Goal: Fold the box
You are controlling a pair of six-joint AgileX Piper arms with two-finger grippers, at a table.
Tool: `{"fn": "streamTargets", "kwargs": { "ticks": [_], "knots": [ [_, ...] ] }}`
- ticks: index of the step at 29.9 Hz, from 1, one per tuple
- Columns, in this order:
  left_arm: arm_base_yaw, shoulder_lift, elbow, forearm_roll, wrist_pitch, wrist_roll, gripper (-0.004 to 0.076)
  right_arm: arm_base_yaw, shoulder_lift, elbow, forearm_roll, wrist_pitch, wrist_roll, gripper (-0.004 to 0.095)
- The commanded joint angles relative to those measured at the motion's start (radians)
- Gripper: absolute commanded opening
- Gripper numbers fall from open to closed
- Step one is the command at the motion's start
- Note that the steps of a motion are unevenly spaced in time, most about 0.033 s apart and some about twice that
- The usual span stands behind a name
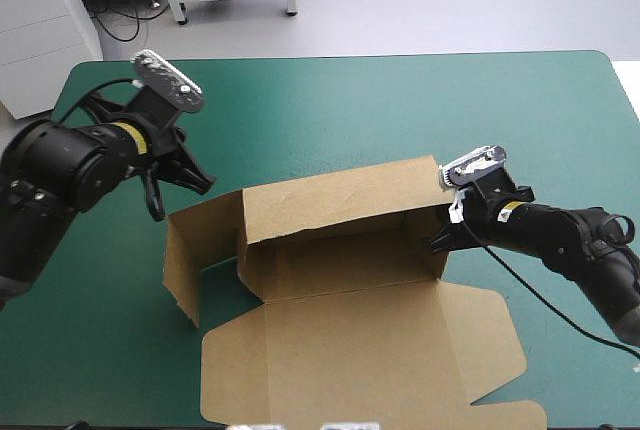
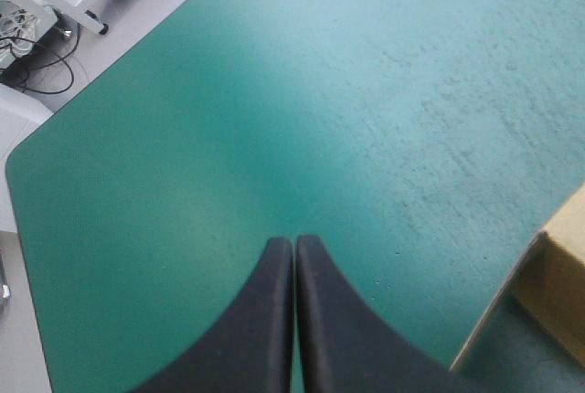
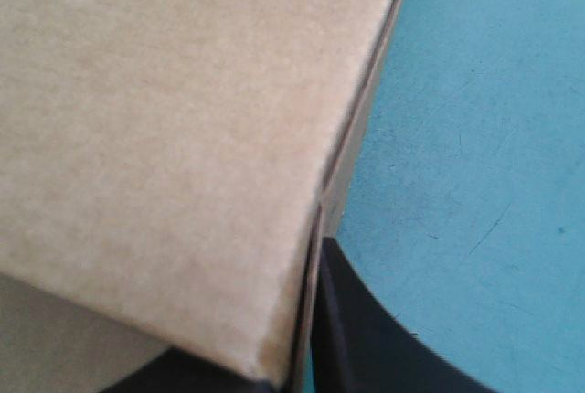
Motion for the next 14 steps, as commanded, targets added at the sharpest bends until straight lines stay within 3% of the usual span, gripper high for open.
{"fn": "streamTargets", "kwargs": {
  "ticks": [1,6,10,14],
  "knots": [
    [0.051,-0.097,0.013,-0.014,-0.068,-0.023,-0.0008,0.004,-0.018,-0.026,0.004,-0.041,-0.007,-0.0018],
    [0.078,-0.183,0.158,0.012,-0.077,-0.038,-0.0013,0.002,-0.018,-0.057,-0.052,0.012,0.109,-0.0018],
    [0.078,-0.258,0.279,0.089,-0.162,-0.142,-0.0017,0.002,-0.013,-0.123,-0.16,0.112,0.259,-0.0018],
    [0.078,-0.298,0.329,0.126,-0.163,-0.191,-0.0017,0.002,0.048,-0.208,-0.278,0.187,0.398,-0.0018]
  ]
}}
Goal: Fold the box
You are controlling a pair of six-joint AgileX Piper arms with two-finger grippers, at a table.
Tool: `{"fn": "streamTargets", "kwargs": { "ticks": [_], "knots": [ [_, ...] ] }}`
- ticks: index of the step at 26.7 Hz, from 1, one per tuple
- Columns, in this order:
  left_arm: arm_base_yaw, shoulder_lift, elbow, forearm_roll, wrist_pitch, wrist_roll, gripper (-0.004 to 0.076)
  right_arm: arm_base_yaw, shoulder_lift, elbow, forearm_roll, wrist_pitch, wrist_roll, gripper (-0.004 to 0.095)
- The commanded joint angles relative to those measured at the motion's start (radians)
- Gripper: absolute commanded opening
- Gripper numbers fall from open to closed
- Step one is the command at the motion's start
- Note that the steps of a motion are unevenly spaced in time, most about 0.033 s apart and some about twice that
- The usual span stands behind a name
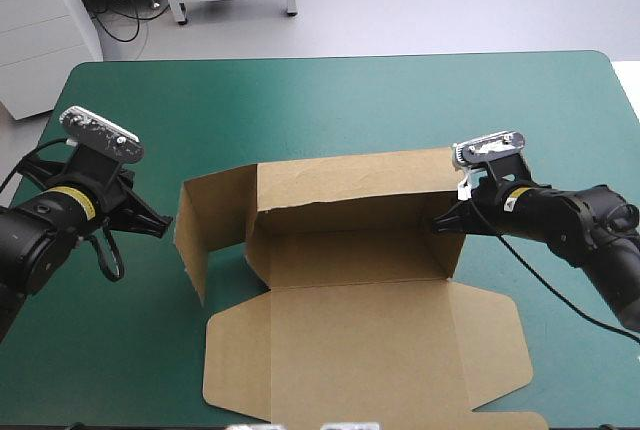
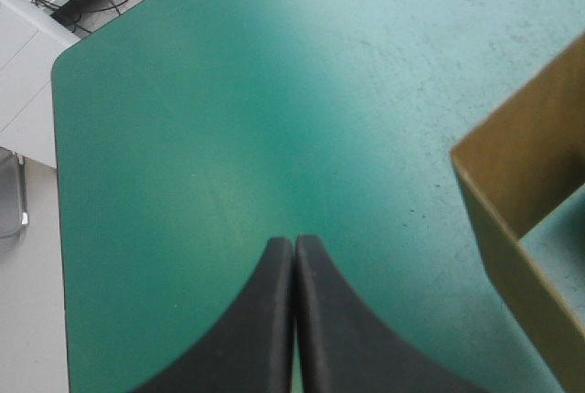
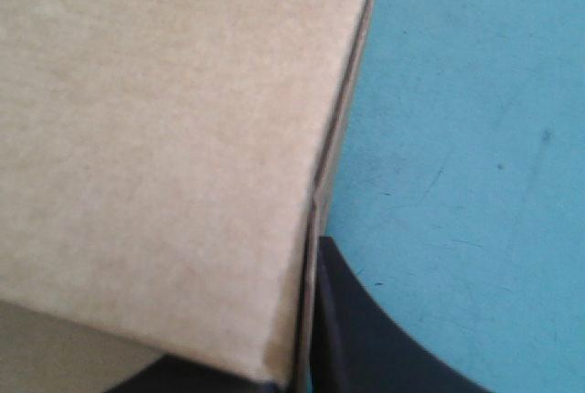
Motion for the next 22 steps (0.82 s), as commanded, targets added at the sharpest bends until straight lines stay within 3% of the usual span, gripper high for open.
{"fn": "streamTargets", "kwargs": {
  "ticks": [1,15,16,22],
  "knots": [
    [0.004,-0.038,0.005,0.05,-0.057,-0.041,-0.0017,0.002,0.051,-0.1,-0.086,0.055,0.072,-0.0018],
    [0.004,-0.056,0.012,0.089,-0.059,-0.064,-0.0017,0.002,0.597,-0.543,-0.109,0.108,0.081,0.0004],
    [0.004,-0.056,0.012,0.094,-0.059,-0.064,-0.0017,0.002,0.613,-0.564,-0.109,0.115,0.075,0.0031],
    [0.004,-0.056,0.012,0.103,-0.059,-0.066,-0.0017,0.002,0.643,-0.639,-0.109,0.14,0.045,0.0466]
  ]
}}
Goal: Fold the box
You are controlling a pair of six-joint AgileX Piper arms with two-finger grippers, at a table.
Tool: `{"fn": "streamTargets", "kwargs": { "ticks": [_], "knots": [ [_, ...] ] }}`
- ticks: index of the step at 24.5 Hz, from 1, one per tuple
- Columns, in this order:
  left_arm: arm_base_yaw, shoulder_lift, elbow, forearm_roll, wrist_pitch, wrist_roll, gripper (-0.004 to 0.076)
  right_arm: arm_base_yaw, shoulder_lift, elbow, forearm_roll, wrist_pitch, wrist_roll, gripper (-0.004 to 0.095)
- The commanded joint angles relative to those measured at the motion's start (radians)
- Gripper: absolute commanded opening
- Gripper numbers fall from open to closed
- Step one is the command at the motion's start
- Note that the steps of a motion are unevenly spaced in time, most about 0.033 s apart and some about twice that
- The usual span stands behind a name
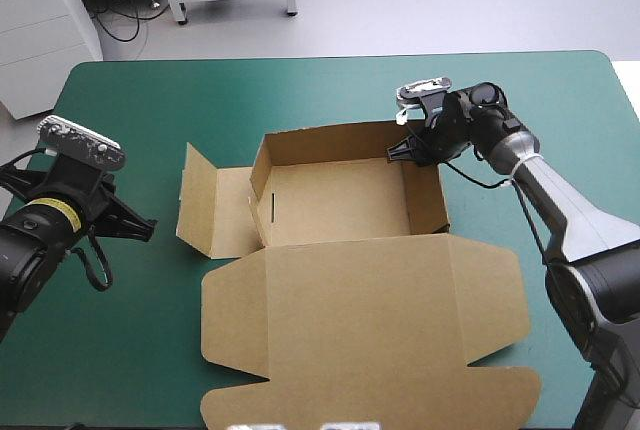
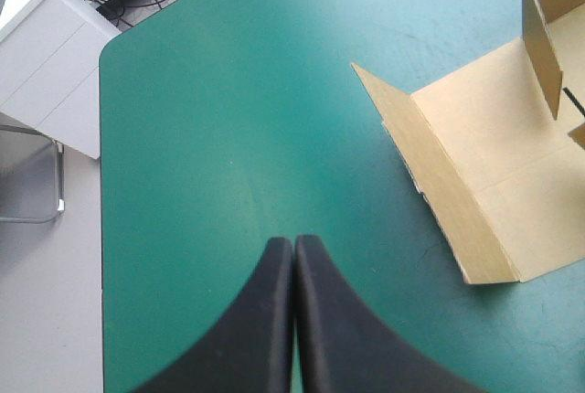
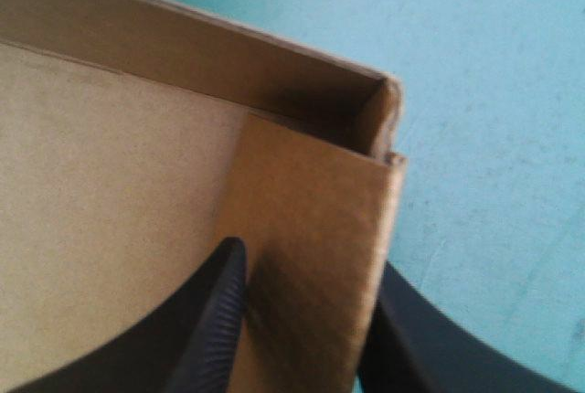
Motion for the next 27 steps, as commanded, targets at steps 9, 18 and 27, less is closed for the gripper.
{"fn": "streamTargets", "kwargs": {
  "ticks": [9,18,27],
  "knots": [
    [-0.002,-0.011,-0.022,0.027,-0.057,-0.018,-0.0017,0.001,-0.077,-0.182,0.0,0.287,-0.042,0.0695],
    [-0.002,-0.011,-0.022,0.027,-0.015,-0.05,-0.0017,0.001,-0.19,-0.179,0.014,0.334,0.017,0.0694],
    [-0.002,-0.011,-0.022,0.03,0.002,-0.05,-0.0017,0.001,-0.078,-0.179,0.05,0.334,0.031,0.0692]
  ]
}}
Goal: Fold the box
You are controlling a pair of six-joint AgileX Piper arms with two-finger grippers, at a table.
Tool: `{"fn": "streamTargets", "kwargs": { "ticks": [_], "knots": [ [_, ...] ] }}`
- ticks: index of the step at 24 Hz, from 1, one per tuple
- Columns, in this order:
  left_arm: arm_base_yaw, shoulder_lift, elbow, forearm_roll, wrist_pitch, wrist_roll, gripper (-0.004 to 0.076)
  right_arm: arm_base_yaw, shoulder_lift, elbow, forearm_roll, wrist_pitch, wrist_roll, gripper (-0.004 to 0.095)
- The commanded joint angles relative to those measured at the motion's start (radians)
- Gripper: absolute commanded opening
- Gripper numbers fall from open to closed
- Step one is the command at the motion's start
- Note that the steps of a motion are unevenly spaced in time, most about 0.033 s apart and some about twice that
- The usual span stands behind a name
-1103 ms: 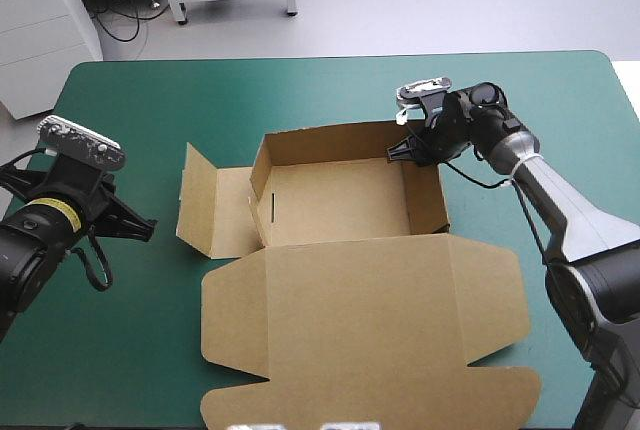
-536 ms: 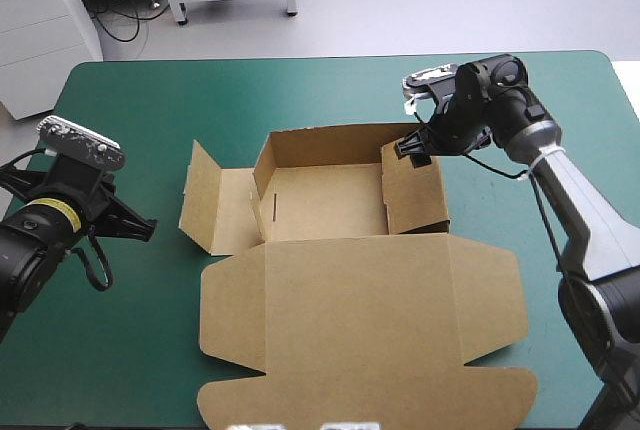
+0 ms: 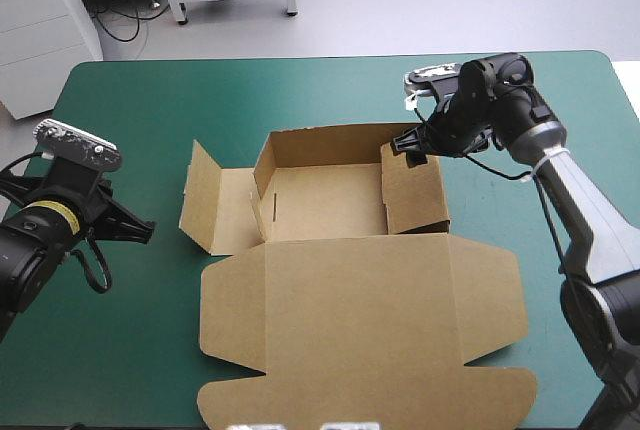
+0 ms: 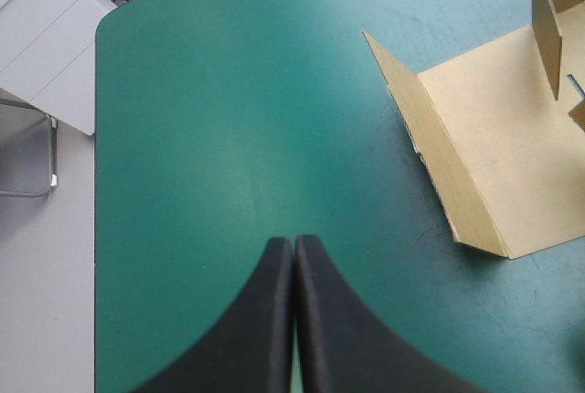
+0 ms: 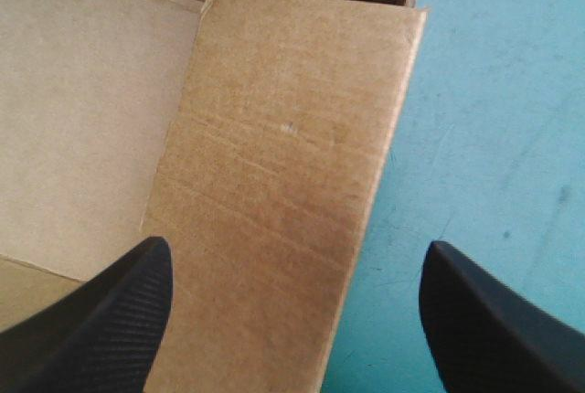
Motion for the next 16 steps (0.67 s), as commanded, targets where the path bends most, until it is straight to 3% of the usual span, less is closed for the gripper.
{"fn": "streamTargets", "kwargs": {
  "ticks": [1,11,13,16],
  "knots": [
    [-0.002,-0.011,-0.024,0.028,-0.027,-0.012,-0.0017,-0.001,0.005,-0.027,0.002,0.004,0.005,0.0692],
    [-0.002,-0.011,-0.024,0.04,-0.005,-0.012,-0.0017,-0.001,0.106,-0.027,-0.002,0.004,0.01,0.0666],
    [-0.002,-0.011,-0.024,0.042,0.0,-0.012,-0.0017,-0.001,0.115,-0.027,-0.002,0.004,0.01,0.0617],
    [-0.002,-0.011,-0.024,0.042,0.0,-0.012,-0.0017,-0.001,0.12,-0.027,-0.002,0.004,0.01,0.0452]
  ]
}}
